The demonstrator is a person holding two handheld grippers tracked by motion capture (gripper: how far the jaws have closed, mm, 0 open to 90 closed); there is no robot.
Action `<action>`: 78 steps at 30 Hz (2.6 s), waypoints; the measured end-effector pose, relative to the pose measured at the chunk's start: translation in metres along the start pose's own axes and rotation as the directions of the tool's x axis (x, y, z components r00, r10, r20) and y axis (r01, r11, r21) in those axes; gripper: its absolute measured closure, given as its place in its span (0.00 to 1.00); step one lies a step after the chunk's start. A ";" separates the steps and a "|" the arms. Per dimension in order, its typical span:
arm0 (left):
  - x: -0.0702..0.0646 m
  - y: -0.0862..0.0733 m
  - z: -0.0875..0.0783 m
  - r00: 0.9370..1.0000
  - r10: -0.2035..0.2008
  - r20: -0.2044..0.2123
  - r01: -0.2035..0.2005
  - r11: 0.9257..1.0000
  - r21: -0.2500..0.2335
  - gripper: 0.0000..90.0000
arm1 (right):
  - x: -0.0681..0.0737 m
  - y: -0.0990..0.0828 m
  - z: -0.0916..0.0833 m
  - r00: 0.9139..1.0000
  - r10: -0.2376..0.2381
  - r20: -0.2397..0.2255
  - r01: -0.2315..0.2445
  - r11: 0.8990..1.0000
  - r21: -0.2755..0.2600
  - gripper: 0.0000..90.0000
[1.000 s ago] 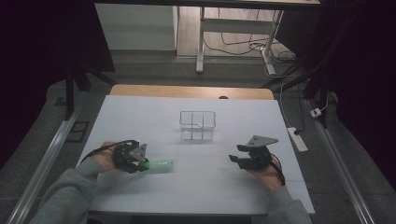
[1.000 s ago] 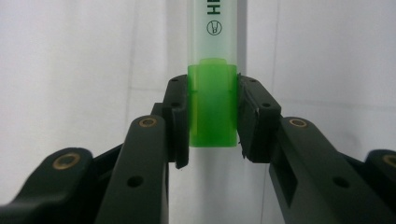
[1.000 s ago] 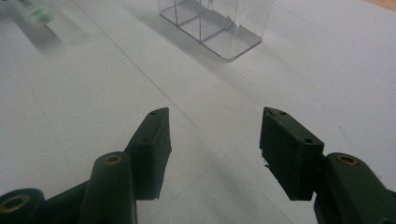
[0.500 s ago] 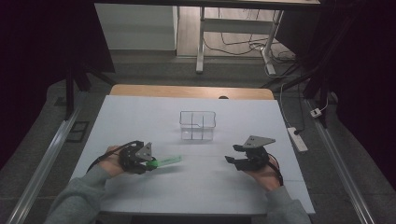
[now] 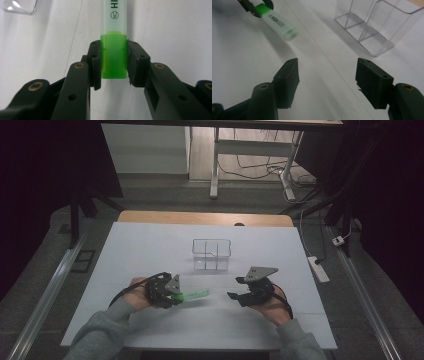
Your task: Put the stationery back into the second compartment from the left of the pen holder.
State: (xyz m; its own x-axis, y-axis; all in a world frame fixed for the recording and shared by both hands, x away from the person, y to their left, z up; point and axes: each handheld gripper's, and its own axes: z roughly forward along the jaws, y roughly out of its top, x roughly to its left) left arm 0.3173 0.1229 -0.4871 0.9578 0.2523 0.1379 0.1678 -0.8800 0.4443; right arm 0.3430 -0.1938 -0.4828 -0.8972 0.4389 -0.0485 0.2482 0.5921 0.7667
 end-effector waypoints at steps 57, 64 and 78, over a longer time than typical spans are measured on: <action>-0.014 0.035 0.012 1.000 -0.008 0.017 0.010 0.985 -0.173 0.59 | 0.035 0.018 0.040 0.925 -0.288 -0.246 0.338 0.921 0.192 0.73; -0.004 0.025 0.005 0.990 -0.138 0.004 0.135 0.960 -0.245 0.38 | 0.026 0.017 0.031 0.950 -0.244 -0.195 0.270 0.955 0.122 0.73; 0.006 0.006 -0.002 0.941 -0.335 0.050 0.329 0.867 -0.374 0.30 | 0.018 0.016 0.020 0.978 -0.199 -0.068 0.200 0.980 0.008 0.73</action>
State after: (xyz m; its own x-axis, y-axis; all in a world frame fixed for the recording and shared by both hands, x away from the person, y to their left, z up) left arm 0.3237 0.1199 -0.4812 0.8567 0.5119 -0.0636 0.3732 -0.5298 0.7616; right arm 0.3382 -0.1627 -0.4837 -0.9513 0.2651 -0.1569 0.0661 0.6732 0.7365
